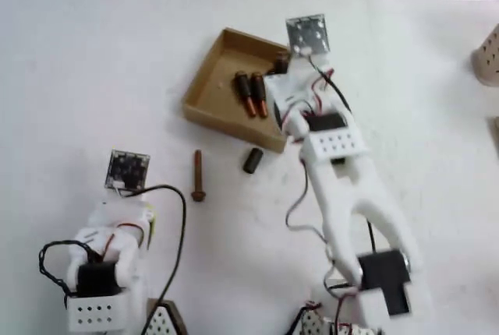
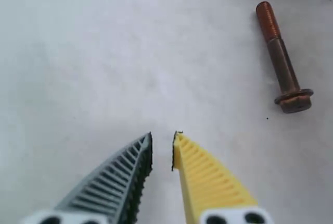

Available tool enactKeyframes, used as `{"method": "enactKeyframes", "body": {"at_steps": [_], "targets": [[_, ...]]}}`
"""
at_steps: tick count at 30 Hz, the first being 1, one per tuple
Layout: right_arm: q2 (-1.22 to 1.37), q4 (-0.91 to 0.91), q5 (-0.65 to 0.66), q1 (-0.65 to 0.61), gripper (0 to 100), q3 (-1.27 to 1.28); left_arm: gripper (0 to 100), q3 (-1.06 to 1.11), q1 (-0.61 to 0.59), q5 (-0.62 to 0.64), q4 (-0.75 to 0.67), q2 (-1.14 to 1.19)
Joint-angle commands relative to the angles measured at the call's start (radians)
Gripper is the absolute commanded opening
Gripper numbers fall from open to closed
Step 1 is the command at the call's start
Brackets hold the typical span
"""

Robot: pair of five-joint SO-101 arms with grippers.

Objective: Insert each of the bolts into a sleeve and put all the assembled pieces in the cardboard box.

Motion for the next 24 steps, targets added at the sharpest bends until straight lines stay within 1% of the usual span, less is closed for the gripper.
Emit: {"method": "enactKeyframes", "body": {"at_steps": [1, 6, 8, 12, 14, 16, 18, 21, 24], "targets": [[0.156, 0.093, -0.002, 0.013, 1.8, -0.265, 10, -0.002, -0.012, -0.009, 0.009, -0.010], [0.367, 0.194, -0.002, 0.018, 2.4, -0.476, 10, -0.002, -0.012, -0.009, 0.009, -0.010], [0.440, 0.237, -0.002, 0.018, 7.2, -0.545, 10, -0.002, -0.012, -0.009, 0.009, -0.010], [0.547, 0.309, -0.002, 0.019, 21.3, -0.634, 10, -0.002, -0.012, -0.009, 0.009, -0.010], [0.576, 0.318, -0.002, 0.018, 23.8, -0.660, 10, -0.002, -0.012, -0.009, 0.009, -0.010], [0.579, 0.318, -0.002, 0.013, 22.3, -0.672, 10, -0.002, -0.012, -0.009, 0.009, -0.010], [0.568, 0.318, -0.002, 0.012, 18.7, -0.678, 10, -0.002, -0.012, -0.009, 0.009, -0.010], [0.507, 0.340, -0.008, 0.012, 10.4, -0.671, 10, -0.002, -0.012, -0.009, 0.009, -0.010], [0.432, 0.432, -0.008, 0.008, 1.6, -0.671, 10, -0.002, -0.012, -0.009, 0.009, -0.010]]}}
